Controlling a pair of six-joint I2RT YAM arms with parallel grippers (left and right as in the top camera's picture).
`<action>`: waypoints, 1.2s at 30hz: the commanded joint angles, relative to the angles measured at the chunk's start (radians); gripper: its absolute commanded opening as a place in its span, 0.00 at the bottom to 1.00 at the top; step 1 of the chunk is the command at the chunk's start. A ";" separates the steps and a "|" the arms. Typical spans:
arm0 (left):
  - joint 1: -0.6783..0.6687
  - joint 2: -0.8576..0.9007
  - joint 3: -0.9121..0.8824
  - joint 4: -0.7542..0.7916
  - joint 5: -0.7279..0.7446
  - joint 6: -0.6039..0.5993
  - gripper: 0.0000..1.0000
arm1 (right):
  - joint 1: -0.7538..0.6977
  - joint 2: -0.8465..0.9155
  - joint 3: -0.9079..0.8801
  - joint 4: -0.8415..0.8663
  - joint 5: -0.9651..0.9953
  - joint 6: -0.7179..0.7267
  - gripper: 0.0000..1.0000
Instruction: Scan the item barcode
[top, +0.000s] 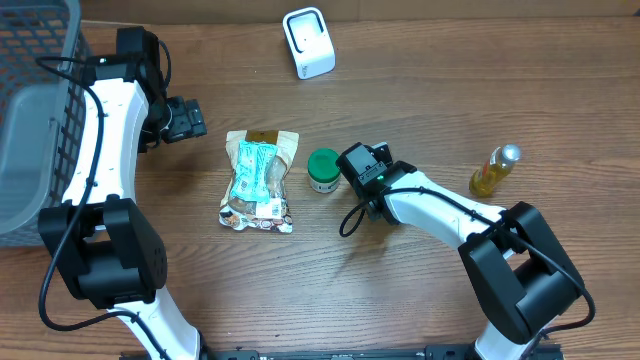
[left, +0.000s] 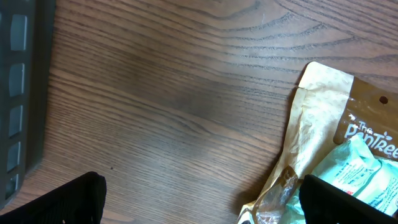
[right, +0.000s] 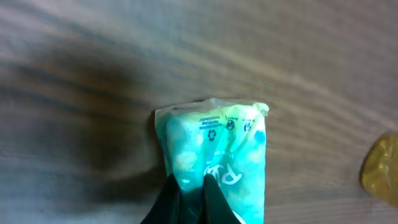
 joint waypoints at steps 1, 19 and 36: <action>-0.005 -0.010 0.015 0.001 -0.006 0.012 1.00 | -0.006 -0.028 0.077 -0.048 -0.071 0.029 0.04; -0.005 -0.010 0.015 0.001 -0.006 0.012 0.99 | -0.393 -0.065 0.107 0.020 -1.069 0.029 0.04; -0.005 -0.010 0.015 0.002 -0.006 0.012 1.00 | -0.426 -0.046 -0.126 0.406 -1.194 0.201 0.04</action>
